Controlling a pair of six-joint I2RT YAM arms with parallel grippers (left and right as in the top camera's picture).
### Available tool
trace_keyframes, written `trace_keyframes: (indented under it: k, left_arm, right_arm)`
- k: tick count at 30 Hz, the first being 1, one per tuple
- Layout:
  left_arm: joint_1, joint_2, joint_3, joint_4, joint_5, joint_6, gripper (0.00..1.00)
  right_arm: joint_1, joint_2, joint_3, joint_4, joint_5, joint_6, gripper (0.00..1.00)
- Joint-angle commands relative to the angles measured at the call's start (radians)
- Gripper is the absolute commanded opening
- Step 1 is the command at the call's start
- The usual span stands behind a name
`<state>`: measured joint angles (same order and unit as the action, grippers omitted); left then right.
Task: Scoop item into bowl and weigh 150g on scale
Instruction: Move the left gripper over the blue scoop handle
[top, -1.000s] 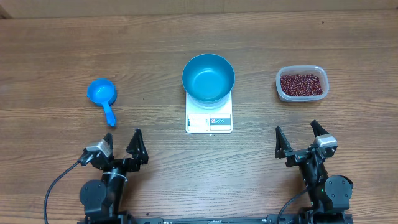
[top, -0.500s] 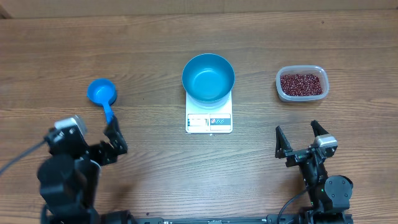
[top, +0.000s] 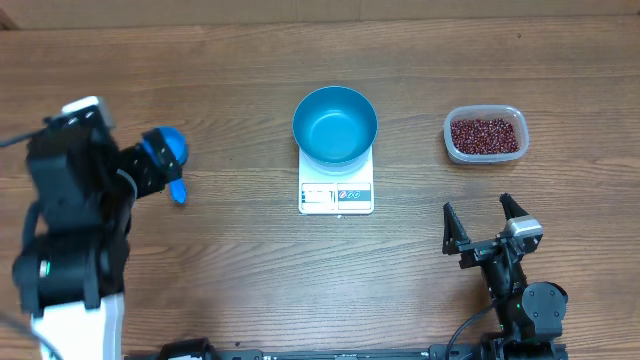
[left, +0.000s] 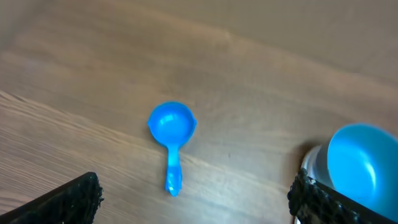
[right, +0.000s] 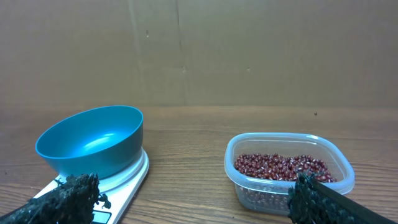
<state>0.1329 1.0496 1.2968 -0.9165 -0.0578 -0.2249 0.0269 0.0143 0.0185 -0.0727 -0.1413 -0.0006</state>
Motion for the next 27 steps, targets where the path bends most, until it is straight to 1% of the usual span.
trace_keyframes:
  k: [1, 12, 13, 17, 19, 20, 24, 27]
  left_arm:
    - [0.004, 0.093, 0.016, -0.003, 0.059, 0.023, 1.00]
    - [0.004, 0.372, 0.016, -0.018, 0.036, 0.022, 1.00]
    - [0.004, 0.390, 0.016, -0.019, 0.016, 0.013, 1.00]
    - [0.004, 0.470, 0.016, -0.048, -0.157, -0.080, 1.00]
    - [0.004, 0.501, 0.015, -0.053, -0.181, -0.094, 1.00]
    - [0.004, 0.521, 0.015, -0.054, -0.178, -0.093, 1.00]
    - [0.004, 0.609, 0.014, -0.044, -0.177, -0.093, 0.95]
    - [0.004, 0.682, 0.014, -0.037, -0.172, -0.093, 0.93]
  right_arm:
    - [-0.004, -0.011, -0.010, 0.004, 0.006, -0.001, 1.00]
    - [-0.004, -0.011, -0.010, 0.004, 0.006, -0.001, 1.00]
    - [-0.004, -0.011, -0.010, 0.004, 0.006, -0.001, 1.00]
    - [-0.004, -0.011, -0.010, 0.004, 0.006, -0.001, 1.00]
    - [-0.004, -0.011, -0.010, 0.004, 0.006, -0.001, 1.00]
    - [-0.004, -0.011, -0.010, 0.004, 0.006, -0.001, 1.00]
    - [-0.004, -0.011, -0.010, 0.004, 0.006, -0.001, 1.00]
    - [-0.004, -0.011, -0.010, 0.004, 0.006, -0.001, 1.00]
